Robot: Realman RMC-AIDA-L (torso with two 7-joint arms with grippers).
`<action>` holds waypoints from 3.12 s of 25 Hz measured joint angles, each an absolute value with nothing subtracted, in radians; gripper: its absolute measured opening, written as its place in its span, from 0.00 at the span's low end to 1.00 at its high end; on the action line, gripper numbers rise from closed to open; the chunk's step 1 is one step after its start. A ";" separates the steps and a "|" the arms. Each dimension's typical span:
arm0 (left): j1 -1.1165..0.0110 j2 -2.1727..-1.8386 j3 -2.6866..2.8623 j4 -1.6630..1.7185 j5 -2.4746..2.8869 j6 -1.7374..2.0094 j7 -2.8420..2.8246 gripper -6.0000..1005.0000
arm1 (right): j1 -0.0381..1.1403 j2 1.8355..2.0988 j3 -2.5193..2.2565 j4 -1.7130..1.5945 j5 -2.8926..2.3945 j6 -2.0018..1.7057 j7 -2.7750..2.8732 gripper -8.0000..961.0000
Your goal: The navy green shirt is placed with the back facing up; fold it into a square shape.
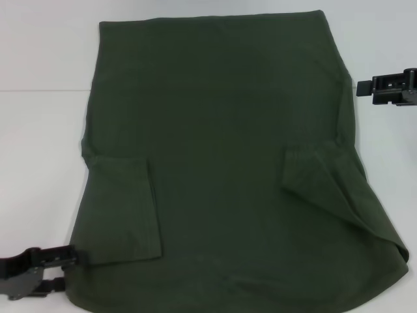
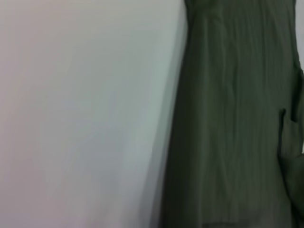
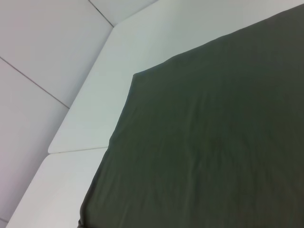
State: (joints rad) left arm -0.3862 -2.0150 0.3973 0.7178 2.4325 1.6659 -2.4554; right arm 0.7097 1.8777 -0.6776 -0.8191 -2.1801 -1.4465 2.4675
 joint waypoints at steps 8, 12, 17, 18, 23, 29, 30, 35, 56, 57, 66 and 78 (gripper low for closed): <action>-0.432 -2.031 0.417 0.698 2.430 1.629 -2.458 0.80 | 0.705 1.878 -0.674 -0.819 -2.175 -1.447 2.465 0.63; -0.433 -2.033 0.406 0.706 2.418 1.631 -2.455 0.79 | 0.697 1.876 -0.665 -0.819 -2.174 -1.447 2.465 0.63; -0.434 -2.033 0.408 0.707 2.418 1.632 -2.453 0.71 | 0.688 1.873 -0.659 -0.820 -2.174 -1.457 2.462 0.63; -0.434 -2.032 0.408 0.707 2.418 1.632 -2.452 0.67 | 0.686 1.873 -0.659 -0.821 -2.174 -1.464 2.458 0.63; -0.432 -2.033 0.410 0.707 2.422 1.617 -2.435 0.53 | 0.662 1.862 -0.659 -0.830 -2.185 -1.524 2.429 0.63; -0.435 -2.031 0.402 0.700 2.385 1.653 -2.353 0.41 | 0.587 1.849 -0.654 -0.900 -2.309 -1.616 2.425 0.63; -0.435 -2.029 0.402 0.696 2.364 1.670 -2.329 0.39 | 0.574 1.846 -0.648 -0.910 -2.334 -1.626 2.423 0.63; -0.441 -2.023 0.402 0.691 2.308 1.719 -2.287 0.21 | 0.531 1.838 -0.613 -0.918 -2.427 -1.679 2.393 0.63; -0.456 -2.023 0.399 0.684 2.302 1.718 -2.294 0.04 | 0.588 1.931 -0.677 -0.829 -2.582 -1.621 2.335 0.63; -0.456 -2.023 0.399 0.684 2.302 1.718 -2.294 0.04 | 0.589 1.934 -0.678 -0.825 -2.582 -1.616 2.335 0.63; -0.457 -2.024 0.399 0.684 2.298 1.718 -2.295 0.04 | 0.604 1.947 -0.695 -0.785 -2.584 -1.587 2.338 0.63; -0.457 -2.027 0.399 0.684 2.295 1.722 -2.296 0.04 | 0.630 1.966 -0.743 -0.766 -2.586 -1.576 2.352 0.45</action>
State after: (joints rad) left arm -0.4570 -2.0271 0.3988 0.6842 2.2947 1.7221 -2.2962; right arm 0.6300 1.9663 -0.7432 -0.7663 -2.5856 -1.5755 2.3518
